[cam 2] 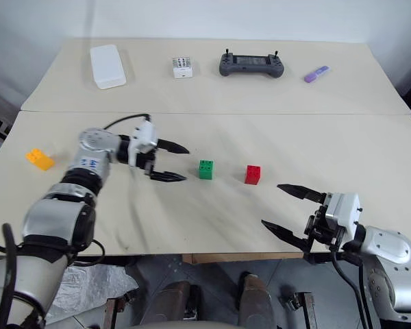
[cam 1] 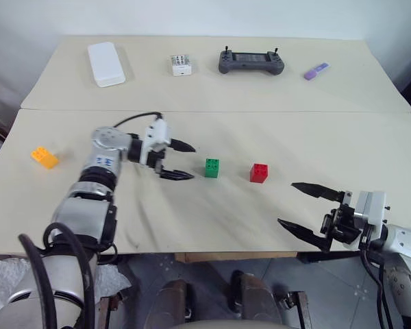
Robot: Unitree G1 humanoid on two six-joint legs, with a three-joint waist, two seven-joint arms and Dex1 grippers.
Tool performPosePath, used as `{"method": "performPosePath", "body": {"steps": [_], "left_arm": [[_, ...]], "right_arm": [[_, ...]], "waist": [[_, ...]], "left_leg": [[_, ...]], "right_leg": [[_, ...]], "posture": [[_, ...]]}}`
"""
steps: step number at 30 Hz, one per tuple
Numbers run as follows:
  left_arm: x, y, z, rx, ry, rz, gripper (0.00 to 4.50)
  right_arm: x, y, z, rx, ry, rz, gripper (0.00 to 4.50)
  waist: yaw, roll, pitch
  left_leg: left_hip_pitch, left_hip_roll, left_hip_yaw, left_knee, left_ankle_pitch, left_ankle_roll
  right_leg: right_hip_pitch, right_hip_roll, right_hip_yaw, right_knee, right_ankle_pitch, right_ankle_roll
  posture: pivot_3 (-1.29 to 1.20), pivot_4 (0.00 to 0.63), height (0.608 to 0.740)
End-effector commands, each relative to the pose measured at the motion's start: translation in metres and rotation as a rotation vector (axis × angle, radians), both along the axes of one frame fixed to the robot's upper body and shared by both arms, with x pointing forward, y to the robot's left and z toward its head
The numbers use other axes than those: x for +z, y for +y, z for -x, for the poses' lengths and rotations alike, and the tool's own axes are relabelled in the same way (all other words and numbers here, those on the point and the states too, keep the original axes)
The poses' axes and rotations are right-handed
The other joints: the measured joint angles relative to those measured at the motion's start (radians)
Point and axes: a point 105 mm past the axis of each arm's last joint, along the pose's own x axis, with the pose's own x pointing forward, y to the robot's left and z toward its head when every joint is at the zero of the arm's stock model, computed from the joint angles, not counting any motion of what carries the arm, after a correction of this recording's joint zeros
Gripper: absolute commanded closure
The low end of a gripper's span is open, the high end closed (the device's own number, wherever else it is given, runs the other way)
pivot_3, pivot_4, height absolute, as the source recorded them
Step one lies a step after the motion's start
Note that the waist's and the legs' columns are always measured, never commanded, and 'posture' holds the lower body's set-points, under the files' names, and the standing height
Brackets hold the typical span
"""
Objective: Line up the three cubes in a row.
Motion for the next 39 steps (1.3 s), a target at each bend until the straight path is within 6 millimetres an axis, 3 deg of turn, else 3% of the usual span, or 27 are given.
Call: {"method": "performPosePath", "body": {"steps": [1,4,7,9,12,16,19,21,24,28,33,39], "left_arm": [[0.014,0.029,0.004,0.097,-0.090,0.156,0.02],[0.019,0.065,0.022,0.266,-0.187,0.309,0.02],[0.019,0.099,0.055,0.496,-0.259,0.412,0.02],[0.007,0.138,0.083,0.753,-0.257,0.480,0.02],[-0.006,0.180,0.116,1.042,-0.250,0.549,0.02],[-0.039,0.237,0.175,1.471,-0.236,0.647,0.02],[-0.055,0.251,0.206,1.634,-0.218,0.688,0.02],[-0.060,0.252,0.213,1.679,-0.212,0.720,0.02],[-0.057,0.248,0.204,1.682,-0.213,0.771,0.02],[-0.045,0.250,0.164,1.609,-0.194,0.728,0.02],[-0.025,0.268,0.112,1.673,-0.201,0.672,0.02],[-0.008,0.238,0.067,1.719,-0.209,0.735,0.02]], "right_arm": [[0.015,0.022,-0.010,0.071,-0.044,-0.060,0.00],[0.027,0.043,-0.021,0.132,-0.083,-0.118,0.00],[0.032,0.058,-0.028,0.179,-0.103,-0.126,0.00],[0.031,0.070,-0.032,0.213,-0.107,-0.113,0.00],[0.029,0.083,-0.036,0.249,-0.104,-0.086,0.00],[0.037,0.099,-0.039,0.301,-0.125,-0.098,0.00],[0.039,0.102,-0.041,0.317,-0.138,-0.093,0.00],[0.038,0.101,-0.042,0.317,-0.134,-0.088,0.00],[0.036,0.099,-0.042,0.309,-0.121,-0.087,0.00],[0.034,0.098,-0.041,0.305,-0.109,-0.095,0.00],[0.030,0.095,-0.039,0.309,-0.100,-0.087,0.00],[0.027,0.092,-0.035,0.305,-0.078,-0.091,0.00]], "waist": [[-0.001,0.000,0.000],[-0.019,0.001,0.000],[-0.025,0.001,0.000],[-0.027,0.001,0.000],[-0.022,0.001,0.000],[-0.009,0.001,0.000],[-0.008,-0.001,-0.001],[-0.006,-0.002,-0.002],[0.001,-0.002,-0.002],[0.004,-0.002,-0.002],[-0.003,-0.001,-0.002],[-0.014,-0.002,-0.003]], "left_leg": [[0.000,0.001,0.000,0.001,0.000,0.000],[-0.001,0.001,-0.002,0.004,-0.001,0.000],[-0.001,0.002,-0.004,0.005,-0.003,0.000],[-0.001,0.002,-0.005,0.006,-0.004,0.001],[0.000,0.002,-0.006,0.006,-0.006,0.000],[0.001,0.002,-0.007,0.008,-0.007,0.000],[0.002,0.001,-0.008,0.008,-0.007,0.000],[0.001,0.002,-0.009,0.008,-0.008,-0.001],[0.001,0.002,-0.009,0.008,-0.008,-0.001],[0.001,0.002,-0.008,0.008,-0.008,-0.001],[0.001,0.001,-0.005,0.007,-0.008,-0.001],[0.001,-0.001,-0.006,0.005,-0.010,0.001]], "right_leg": [[0.000,0.000,0.000,0.001,0.000,0.000],[0.000,0.000,0.001,0.002,0.000,0.000],[-0.001,0.000,0.002,0.002,0.000,-0.001],[-0.001,0.000,0.001,0.003,0.000,-0.001],[0.001,-0.001,0.002,0.002,0.000,-0.001],[0.004,-0.001,0.002,0.001,0.000,-0.001],[0.004,-0.002,0.001,0.001,0.000,-0.001],[0.004,-0.001,0.000,0.001,-0.001,-0.002],[0.004,-0.002,0.001,0.001,-0.001,-0.002],[0.002,-0.001,0.001,0.002,-0.001,-0.003],[0.001,0.000,0.001,0.004,-0.001,-0.003],[0.000,-0.001,-0.002,0.004,-0.001,-0.003]], "posture": [[0.00,0.150,0.740],[0.00,0.150,0.740],[0.00,0.150,0.740],[0.00,0.150,0.740],[0.00,0.150,0.740],[0.00,0.150,0.740],[0.00,0.150,0.740],[0.00,0.150,0.740],[0.00,0.150,0.740],[0.00,0.150,0.740],[0.00,0.150,0.740],[0.00,0.150,0.740]]}}
